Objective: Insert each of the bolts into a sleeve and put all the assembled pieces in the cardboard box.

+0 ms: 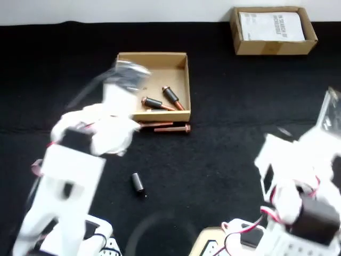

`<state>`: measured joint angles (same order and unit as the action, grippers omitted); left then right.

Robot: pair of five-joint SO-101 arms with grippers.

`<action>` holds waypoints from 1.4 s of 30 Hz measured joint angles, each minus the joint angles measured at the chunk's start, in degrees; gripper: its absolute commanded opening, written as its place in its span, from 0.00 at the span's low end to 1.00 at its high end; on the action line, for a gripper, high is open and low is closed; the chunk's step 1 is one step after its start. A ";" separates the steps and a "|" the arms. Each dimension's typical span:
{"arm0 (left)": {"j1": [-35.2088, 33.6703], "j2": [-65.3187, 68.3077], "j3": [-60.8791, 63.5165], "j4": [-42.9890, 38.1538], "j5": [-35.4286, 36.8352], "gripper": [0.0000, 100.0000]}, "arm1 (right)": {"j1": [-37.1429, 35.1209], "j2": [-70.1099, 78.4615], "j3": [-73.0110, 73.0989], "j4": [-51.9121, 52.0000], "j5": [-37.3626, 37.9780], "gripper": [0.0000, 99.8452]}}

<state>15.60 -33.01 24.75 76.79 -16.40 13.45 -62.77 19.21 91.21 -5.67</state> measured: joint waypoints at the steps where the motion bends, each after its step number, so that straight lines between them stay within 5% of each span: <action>1: 3.08 2.73 -1.67 2.46 -4.31 0.09 | 2.90 -3.52 3.96 -1.58 1.41 0.01; 8: 16.88 17.85 -8.18 10.29 -36.75 0.09 | 20.75 -28.48 31.21 -13.27 15.91 0.01; 17: 18.37 41.32 -25.67 10.02 -59.08 0.09 | 34.99 -40.53 57.93 -29.27 26.29 0.01; 32: 11.52 90.64 -86.51 22.15 -62.68 0.18 | 37.45 -40.53 69.27 -44.31 31.74 0.01; 42: 9.32 95.82 -94.51 23.12 -62.77 0.18 | 37.54 -40.53 70.68 -44.57 31.74 0.01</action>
<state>24.92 62.81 -69.76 99.91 -79.16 50.99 -103.30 89.89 46.64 26.07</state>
